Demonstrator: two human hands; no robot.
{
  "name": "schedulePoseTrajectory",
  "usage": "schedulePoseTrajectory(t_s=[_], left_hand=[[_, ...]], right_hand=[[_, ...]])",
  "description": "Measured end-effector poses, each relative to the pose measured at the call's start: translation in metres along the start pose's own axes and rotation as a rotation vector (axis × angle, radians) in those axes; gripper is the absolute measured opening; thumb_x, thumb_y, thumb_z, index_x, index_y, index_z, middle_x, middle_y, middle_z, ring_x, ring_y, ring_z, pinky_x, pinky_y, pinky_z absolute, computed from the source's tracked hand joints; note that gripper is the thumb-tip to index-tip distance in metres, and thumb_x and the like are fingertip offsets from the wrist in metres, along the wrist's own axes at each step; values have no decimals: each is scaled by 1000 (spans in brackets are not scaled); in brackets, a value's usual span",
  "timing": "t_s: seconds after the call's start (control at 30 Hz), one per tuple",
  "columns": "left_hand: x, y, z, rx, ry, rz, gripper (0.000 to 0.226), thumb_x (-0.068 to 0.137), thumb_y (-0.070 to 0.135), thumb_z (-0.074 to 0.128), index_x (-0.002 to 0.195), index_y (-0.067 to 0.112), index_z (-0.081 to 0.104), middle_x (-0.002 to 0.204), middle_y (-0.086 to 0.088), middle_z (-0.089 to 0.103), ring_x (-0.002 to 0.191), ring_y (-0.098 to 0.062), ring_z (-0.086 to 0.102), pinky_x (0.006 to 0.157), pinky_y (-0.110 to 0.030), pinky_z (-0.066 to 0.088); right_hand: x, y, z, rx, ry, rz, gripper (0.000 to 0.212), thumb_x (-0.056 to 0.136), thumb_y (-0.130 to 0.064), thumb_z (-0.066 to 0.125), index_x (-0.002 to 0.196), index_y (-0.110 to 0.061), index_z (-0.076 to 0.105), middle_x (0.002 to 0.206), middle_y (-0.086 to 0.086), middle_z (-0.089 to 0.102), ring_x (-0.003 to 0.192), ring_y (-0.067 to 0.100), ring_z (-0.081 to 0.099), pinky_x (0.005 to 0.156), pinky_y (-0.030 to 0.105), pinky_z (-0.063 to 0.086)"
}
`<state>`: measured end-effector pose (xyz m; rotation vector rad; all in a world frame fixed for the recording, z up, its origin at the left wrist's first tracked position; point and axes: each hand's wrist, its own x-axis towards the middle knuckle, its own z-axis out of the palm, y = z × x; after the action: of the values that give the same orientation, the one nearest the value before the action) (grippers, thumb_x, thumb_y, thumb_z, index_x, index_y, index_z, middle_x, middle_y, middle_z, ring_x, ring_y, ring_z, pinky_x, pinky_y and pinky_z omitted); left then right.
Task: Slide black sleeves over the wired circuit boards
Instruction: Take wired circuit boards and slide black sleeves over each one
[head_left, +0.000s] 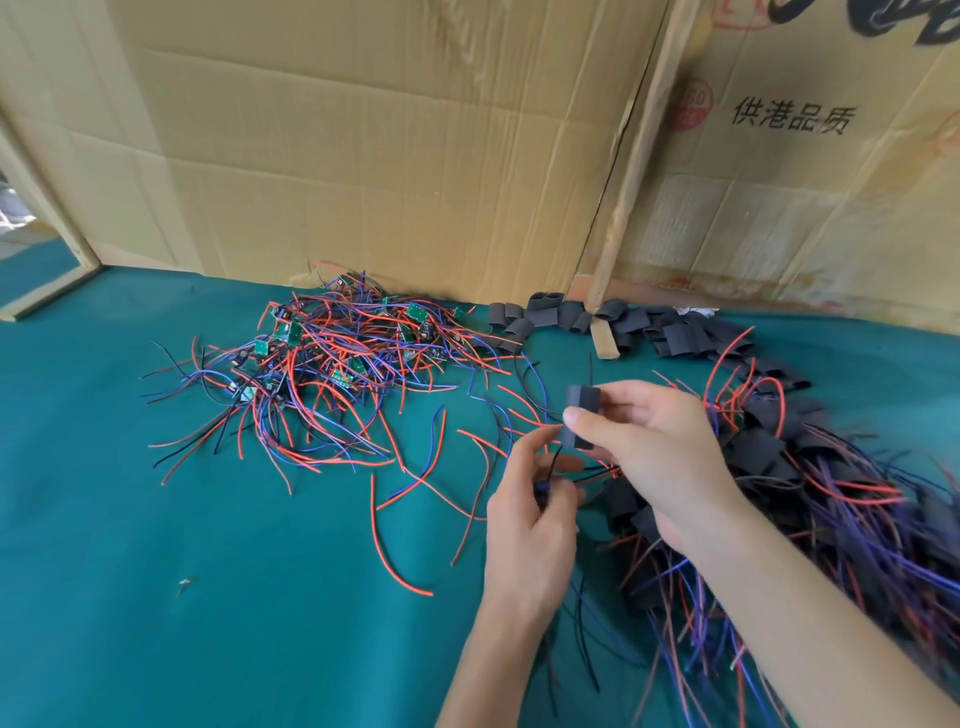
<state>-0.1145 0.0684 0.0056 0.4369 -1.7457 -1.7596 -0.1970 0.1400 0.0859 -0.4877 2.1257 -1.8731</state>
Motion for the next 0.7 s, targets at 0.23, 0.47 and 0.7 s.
schedulePoseTrajectory(t_s=[0.23, 0.47, 0.7], left_hand=[[-4, 6, -2, -28, -67, -3, 83, 75, -6, 35, 149, 30, 31, 145, 7, 52, 127, -14, 57, 110, -42, 46], [-6, 11, -3, 55, 31, 23, 83, 93, -10, 50, 155, 38, 22, 144, 17, 54, 117, -13, 67, 102, -31, 52], [-8, 12, -6, 52, 176, -18, 47, 86, -1, 54, 112, 38, 59, 80, 15, 74, 71, -11, 75, 67, -32, 63]], right_hand=[[-6, 16, 8, -95, 6, -5, 16, 76, -10, 86, 85, -19, 77, 78, -1, 78, 75, 15, 74, 70, 31, 58], [-5, 11, 5, -221, -21, 20, 21, 72, -20, 90, 85, -20, 74, 75, -4, 77, 72, 13, 74, 71, 33, 59], [-10, 7, 7, -326, -60, 43, 21, 73, -27, 89, 86, -19, 75, 74, -5, 77, 71, 11, 73, 65, 28, 59]])
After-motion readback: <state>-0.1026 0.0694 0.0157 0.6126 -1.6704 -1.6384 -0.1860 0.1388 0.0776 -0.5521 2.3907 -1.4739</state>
